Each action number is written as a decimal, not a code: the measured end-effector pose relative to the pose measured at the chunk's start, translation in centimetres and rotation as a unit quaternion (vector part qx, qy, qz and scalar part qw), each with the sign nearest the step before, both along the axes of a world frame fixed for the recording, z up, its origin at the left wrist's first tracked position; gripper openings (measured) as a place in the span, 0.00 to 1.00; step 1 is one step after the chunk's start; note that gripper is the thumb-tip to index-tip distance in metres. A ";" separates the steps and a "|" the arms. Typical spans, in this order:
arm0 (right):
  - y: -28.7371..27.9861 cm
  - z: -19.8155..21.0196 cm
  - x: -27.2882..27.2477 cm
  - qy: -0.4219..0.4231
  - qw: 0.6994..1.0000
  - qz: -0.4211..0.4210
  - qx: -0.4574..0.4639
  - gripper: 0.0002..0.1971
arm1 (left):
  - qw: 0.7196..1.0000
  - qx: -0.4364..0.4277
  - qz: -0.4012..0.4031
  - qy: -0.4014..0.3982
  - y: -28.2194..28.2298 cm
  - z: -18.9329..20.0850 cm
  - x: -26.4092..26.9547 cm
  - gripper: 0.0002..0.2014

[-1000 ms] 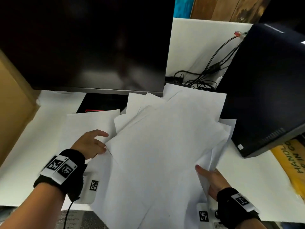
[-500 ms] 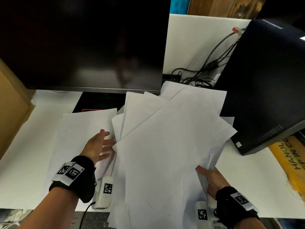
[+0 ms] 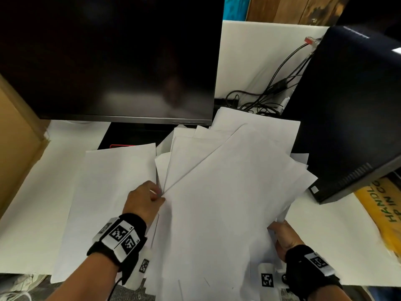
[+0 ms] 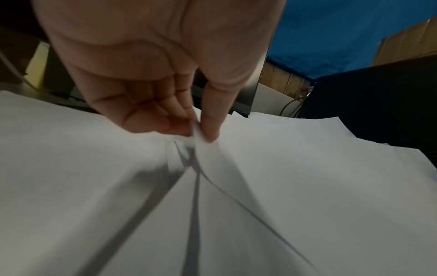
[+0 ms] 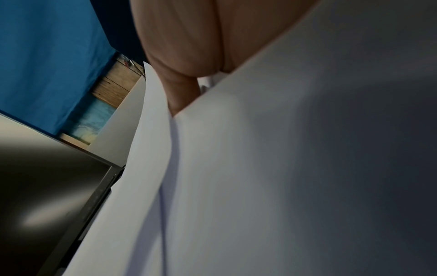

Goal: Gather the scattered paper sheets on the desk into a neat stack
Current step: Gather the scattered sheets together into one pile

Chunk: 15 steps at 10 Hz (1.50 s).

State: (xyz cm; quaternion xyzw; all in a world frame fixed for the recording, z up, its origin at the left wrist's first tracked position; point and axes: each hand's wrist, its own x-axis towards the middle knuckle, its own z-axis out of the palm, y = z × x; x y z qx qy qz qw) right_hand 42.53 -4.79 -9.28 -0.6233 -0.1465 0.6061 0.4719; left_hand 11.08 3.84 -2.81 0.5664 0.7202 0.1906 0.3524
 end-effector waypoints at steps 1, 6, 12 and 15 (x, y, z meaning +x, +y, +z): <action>0.0 0.0 -0.1 -0.010 1.000 -0.002 -0.011 0.11 | 0.998 -0.061 -0.030 0.003 0.2 0.2 -0.9 0.09; -0.1 2.4 -1.0 0.059 0.998 0.005 0.001 0.13 | 0.951 -0.128 -0.030 -0.280 0.3 -1.4 1.1 0.57; -0.5 3.6 -3.8 0.017 0.997 0.041 0.064 0.48 | 0.964 -0.048 0.030 -0.261 0.1 -1.0 2.8 0.12; -0.4 1.2 -1.4 -0.080 0.995 -0.061 -0.003 0.18 | 0.979 0.072 0.125 -0.142 2.2 -1.8 -2.1 0.13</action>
